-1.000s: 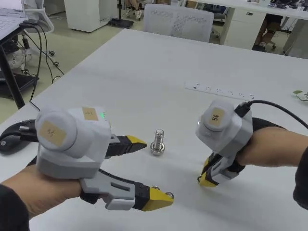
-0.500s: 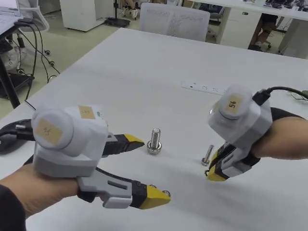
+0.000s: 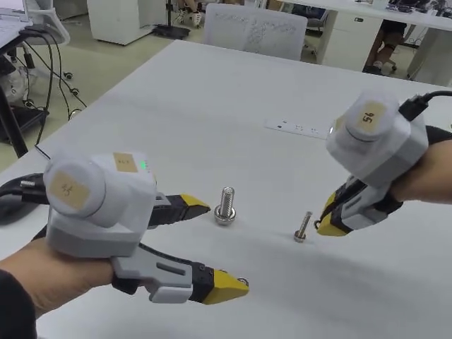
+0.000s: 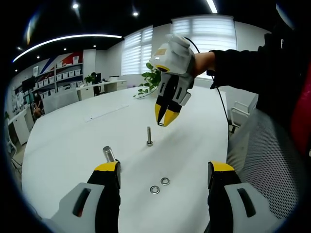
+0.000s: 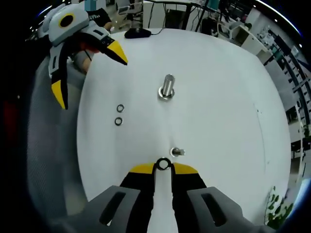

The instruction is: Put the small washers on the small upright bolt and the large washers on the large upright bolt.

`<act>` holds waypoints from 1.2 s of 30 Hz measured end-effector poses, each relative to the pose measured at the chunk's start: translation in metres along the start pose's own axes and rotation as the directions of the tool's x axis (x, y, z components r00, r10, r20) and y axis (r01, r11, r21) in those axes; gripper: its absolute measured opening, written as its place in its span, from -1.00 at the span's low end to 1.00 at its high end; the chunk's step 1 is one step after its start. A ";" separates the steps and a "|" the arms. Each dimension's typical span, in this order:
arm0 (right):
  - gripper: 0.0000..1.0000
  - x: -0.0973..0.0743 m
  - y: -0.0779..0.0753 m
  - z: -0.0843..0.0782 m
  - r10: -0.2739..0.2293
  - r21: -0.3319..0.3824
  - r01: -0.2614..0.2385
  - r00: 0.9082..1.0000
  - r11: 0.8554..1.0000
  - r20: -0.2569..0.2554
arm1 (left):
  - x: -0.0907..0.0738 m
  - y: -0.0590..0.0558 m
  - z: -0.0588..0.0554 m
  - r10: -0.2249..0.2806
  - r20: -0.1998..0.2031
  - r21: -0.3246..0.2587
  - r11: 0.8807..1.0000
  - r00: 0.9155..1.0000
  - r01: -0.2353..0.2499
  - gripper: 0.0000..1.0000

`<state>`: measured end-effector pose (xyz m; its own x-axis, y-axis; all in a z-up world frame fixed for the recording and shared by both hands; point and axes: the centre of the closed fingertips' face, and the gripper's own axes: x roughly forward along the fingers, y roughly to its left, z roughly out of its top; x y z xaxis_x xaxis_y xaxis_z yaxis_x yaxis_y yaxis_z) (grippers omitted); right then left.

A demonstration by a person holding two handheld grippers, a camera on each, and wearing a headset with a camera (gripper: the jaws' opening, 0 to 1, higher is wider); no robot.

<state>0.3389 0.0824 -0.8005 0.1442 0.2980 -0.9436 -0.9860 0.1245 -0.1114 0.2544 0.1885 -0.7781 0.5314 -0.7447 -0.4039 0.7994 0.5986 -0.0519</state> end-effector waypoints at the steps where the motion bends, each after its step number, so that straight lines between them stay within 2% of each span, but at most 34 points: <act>1: -0.73 0.000 -0.002 0.001 -0.006 -0.002 0.006 1.000 1.000 0.001 | 0.000 0.000 0.000 0.000 -0.001 0.000 1.000 1.000 0.000 0.46; 3: -0.73 0.002 -0.010 0.003 -0.015 -0.005 0.015 1.000 1.000 -0.001 | 0.000 0.000 0.000 0.001 -0.001 0.000 1.000 1.000 -0.001 0.46; 18: -0.73 0.011 -0.023 0.008 -0.020 -0.022 0.020 1.000 1.000 -0.008 | 0.000 0.002 -0.001 0.009 -0.004 -0.007 1.000 1.000 -0.009 0.45; 36: -0.73 0.023 -0.025 0.006 0.001 -0.027 -0.002 1.000 1.000 -0.030 | 0.000 0.004 -0.004 0.011 -0.012 -0.015 1.000 1.000 -0.011 0.44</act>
<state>0.3670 0.0920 -0.8172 0.1409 0.2691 -0.9527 -0.9881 0.0983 -0.1184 0.2564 0.1919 -0.7815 0.5366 -0.7346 -0.4153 0.7893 0.6110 -0.0608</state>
